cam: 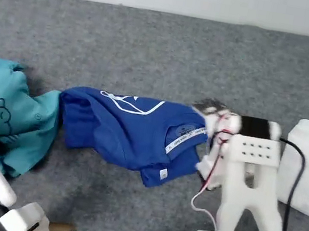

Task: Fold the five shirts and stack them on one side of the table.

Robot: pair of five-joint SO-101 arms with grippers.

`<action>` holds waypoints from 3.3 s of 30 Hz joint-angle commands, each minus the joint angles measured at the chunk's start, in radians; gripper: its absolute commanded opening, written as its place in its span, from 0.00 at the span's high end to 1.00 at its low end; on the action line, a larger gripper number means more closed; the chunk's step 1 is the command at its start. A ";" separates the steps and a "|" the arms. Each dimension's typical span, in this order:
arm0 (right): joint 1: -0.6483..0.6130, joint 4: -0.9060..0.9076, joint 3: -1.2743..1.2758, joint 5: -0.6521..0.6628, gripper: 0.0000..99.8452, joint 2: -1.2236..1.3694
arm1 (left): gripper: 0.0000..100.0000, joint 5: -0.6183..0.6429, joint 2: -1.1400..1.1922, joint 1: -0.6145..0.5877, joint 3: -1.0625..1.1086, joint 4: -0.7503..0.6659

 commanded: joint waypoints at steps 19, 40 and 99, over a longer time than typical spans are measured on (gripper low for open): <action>-0.587 -0.048 -0.626 -0.160 0.76 0.694 | 0.86 -0.006 -0.618 0.166 -0.048 0.371; -0.610 0.008 -0.825 -0.155 0.99 0.934 | 0.86 -0.006 -0.647 0.031 0.059 0.330; 0.275 0.035 -0.707 0.267 0.99 0.602 | 0.77 0.141 -0.041 0.948 0.200 0.040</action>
